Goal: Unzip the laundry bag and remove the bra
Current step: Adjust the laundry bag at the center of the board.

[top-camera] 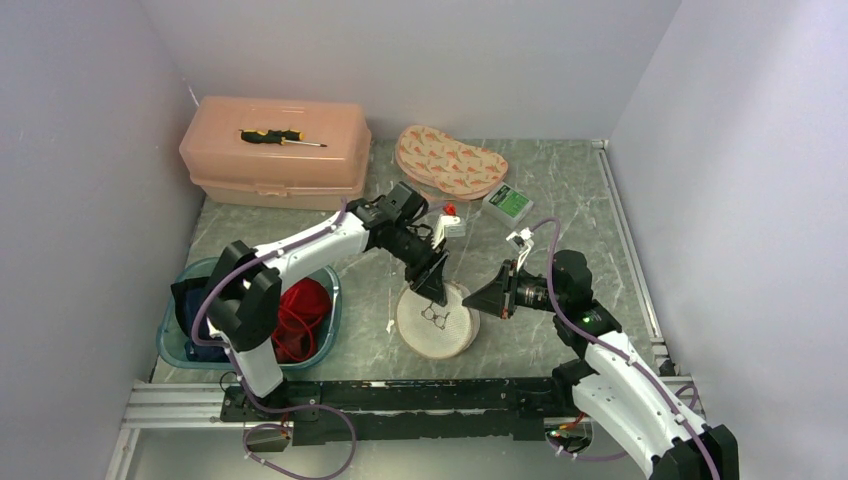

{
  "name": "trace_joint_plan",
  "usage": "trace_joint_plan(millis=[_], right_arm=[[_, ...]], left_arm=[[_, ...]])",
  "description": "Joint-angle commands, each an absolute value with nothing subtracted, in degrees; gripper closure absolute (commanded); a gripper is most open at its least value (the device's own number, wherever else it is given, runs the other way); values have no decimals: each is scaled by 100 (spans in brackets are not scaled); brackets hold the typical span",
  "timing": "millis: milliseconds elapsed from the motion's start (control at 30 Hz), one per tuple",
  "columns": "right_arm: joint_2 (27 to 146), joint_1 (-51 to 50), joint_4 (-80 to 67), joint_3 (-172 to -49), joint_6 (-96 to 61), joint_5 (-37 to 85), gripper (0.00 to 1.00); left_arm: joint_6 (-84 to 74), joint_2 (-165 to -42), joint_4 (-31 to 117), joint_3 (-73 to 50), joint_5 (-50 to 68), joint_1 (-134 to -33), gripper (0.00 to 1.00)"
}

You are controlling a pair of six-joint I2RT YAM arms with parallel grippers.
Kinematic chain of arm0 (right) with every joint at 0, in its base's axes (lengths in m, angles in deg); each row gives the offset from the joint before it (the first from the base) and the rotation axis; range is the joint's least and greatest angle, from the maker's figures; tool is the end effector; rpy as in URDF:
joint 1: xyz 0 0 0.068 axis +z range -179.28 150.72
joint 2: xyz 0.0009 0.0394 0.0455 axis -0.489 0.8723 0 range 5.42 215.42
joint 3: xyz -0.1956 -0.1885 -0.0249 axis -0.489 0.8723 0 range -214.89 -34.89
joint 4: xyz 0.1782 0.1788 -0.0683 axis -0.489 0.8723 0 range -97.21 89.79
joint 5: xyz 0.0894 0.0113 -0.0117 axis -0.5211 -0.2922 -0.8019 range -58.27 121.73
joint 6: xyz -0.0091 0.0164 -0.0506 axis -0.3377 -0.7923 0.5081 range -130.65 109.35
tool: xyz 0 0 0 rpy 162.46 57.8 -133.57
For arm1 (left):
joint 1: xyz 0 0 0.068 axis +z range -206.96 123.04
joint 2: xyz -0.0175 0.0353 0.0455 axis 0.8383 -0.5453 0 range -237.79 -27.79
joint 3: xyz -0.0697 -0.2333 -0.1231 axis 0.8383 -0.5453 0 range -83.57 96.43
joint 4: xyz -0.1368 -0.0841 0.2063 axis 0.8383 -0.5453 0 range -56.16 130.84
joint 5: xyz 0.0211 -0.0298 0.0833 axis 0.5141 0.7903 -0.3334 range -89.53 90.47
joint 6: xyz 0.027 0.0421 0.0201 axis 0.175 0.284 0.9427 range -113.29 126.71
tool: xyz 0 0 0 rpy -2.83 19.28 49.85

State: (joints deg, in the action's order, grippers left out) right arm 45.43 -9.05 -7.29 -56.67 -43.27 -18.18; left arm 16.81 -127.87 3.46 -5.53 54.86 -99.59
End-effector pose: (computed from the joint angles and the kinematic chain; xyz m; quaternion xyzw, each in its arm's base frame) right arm 0.1421 0.0815 0.2334 -0.1668 0.7566 0.5427 0.3243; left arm 0.2483 -0.2679 0.2555 0.4890 0.7151 -0.4889 0.1017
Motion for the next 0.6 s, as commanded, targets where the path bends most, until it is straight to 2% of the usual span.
trace_joint_plan(millis=[0, 100, 133, 167, 233, 367, 467, 567], right_arm=[[4424, -867, -980, -5737, -4346, -1933, 100], [4360, -862, -883, -5792, -4358, -1863, 100], [4325, -862, -783, -5824, -4362, -1790, 96], [4277, -862, -682, -5872, -4361, -1687, 83], [4177, -860, -427, -6012, -4381, -1513, 50], [3718, -862, 72, -6396, -4446, -755, 8], [3339, -856, 295, -6650, -4577, -151, 0], [2999, -862, 412, -6790, -4913, 532, 0]], left_arm=[[1831, -12884, 223, -331, 5854, -9964, 60], [1661, -12833, 391, -357, 5934, -9965, 92], [1547, -12761, 534, -398, 5917, -9961, 96], [1346, -12637, 717, -467, 5851, -9957, 97], [776, -12381, 1190, -630, 5625, -9946, 97], [-879, -11693, 2449, -1162, 4651, -9834, 97], [-2010, -11264, 3202, -1513, 3721, -9820, 97], [-3366, -10806, 4320, -2096, 2838, -9820, 97]])
